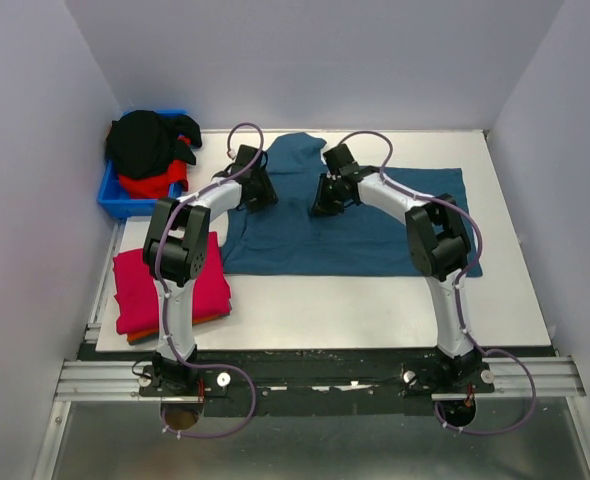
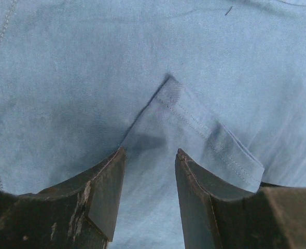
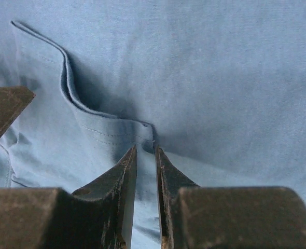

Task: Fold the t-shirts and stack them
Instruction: Fold the flattened tshirt in 1/3 of the way

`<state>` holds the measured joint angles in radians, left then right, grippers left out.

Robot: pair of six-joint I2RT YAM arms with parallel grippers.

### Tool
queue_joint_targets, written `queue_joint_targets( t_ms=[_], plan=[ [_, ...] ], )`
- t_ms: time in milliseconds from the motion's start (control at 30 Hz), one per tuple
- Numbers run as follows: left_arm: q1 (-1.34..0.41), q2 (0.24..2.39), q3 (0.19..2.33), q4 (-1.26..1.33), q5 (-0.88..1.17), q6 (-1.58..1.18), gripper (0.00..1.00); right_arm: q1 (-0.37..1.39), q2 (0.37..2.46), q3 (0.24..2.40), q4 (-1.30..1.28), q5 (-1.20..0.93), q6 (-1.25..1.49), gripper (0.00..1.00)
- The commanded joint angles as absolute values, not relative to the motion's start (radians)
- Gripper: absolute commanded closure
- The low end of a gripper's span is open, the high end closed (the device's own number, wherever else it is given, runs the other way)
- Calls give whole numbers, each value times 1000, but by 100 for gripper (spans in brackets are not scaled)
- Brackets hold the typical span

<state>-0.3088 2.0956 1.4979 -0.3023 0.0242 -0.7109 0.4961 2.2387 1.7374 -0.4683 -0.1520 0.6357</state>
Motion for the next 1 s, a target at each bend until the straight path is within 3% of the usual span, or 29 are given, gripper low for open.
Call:
queue_joint_targets(
  t_ms=[0,267,967],
  plan=[
    [-308,2118,1520,-357,17,-710,44,500,2263,1778,-520,-83,652,71],
    [-308,2115,1532,-373,8,-703,44,522,2339,1930,-655,-37,634,70],
    [-301,2137,1572,-411,8,-673,44,551,2421,2091,-824,44,676,70]
  ],
)
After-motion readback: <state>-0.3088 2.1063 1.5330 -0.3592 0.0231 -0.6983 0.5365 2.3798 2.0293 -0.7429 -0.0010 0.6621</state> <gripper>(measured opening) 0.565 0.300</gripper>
